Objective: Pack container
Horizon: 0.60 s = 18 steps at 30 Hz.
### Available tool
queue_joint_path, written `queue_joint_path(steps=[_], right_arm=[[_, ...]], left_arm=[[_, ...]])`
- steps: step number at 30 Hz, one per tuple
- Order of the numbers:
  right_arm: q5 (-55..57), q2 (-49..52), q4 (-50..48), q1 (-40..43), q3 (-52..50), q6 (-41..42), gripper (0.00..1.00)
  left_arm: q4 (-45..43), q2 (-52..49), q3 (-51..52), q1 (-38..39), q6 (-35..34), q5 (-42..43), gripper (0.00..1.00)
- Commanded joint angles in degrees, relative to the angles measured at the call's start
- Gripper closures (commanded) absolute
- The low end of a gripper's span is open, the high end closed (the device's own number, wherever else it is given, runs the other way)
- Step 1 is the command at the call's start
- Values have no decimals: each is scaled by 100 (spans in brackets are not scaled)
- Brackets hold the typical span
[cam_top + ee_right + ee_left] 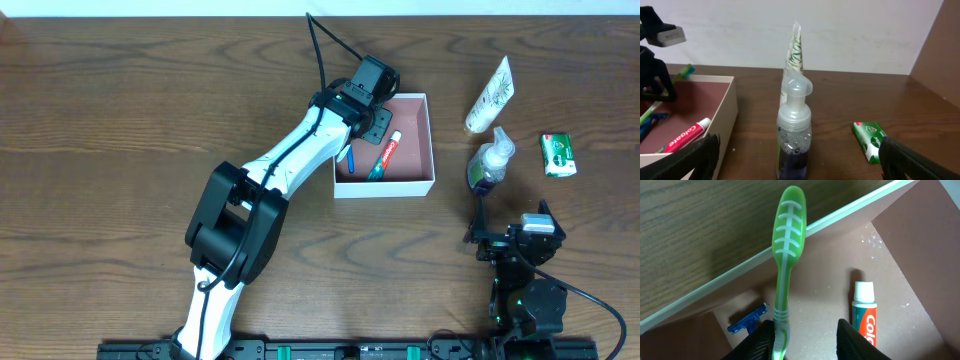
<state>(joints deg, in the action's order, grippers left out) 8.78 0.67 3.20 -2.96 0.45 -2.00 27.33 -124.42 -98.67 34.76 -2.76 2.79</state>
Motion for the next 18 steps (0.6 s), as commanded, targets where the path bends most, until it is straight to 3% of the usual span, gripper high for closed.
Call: queue_joint_path(steps=[1, 18], right_arm=[[-4, -37, 24, -85, -13, -63, 1], [-4, -37, 24, -85, -13, -63, 1]], left_arm=[[-2, 0, -142, -20, 15, -37, 59], [-4, -144, -48, -79, 17, -92, 59]])
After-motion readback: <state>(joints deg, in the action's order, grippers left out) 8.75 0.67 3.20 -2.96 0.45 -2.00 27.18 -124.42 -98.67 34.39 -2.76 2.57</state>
